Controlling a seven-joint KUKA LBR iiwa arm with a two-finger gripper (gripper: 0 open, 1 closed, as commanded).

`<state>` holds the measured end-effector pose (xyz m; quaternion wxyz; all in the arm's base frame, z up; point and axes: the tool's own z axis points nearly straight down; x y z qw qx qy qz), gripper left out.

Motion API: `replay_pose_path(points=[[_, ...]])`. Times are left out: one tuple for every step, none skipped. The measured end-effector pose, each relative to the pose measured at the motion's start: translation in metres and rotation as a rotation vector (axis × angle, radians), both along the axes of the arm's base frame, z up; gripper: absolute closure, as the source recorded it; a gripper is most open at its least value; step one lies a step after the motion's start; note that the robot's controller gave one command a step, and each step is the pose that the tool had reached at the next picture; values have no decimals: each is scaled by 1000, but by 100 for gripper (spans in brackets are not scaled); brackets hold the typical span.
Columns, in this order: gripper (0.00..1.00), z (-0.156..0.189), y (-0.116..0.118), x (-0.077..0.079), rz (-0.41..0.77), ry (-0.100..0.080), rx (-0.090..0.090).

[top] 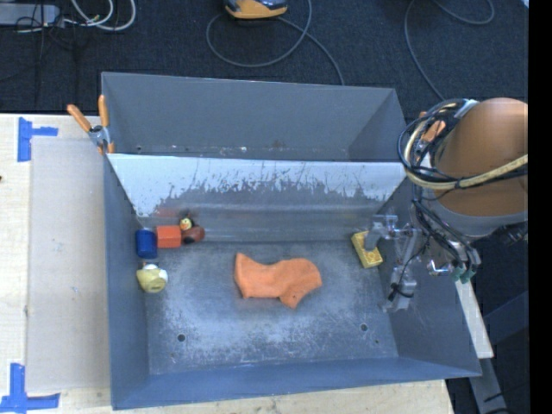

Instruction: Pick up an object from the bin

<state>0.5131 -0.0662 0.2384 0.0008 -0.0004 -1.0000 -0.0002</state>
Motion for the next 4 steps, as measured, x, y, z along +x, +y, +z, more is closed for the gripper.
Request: replay_pose_path(points=[[0, -48, 16, -2, 38, -3, 0], [0, -108, 38, 8, 52, -2, 0], [0, -144, 54, 7, 188, 6, 1], [0, -154, 69, 33, 422, -2, 1]])
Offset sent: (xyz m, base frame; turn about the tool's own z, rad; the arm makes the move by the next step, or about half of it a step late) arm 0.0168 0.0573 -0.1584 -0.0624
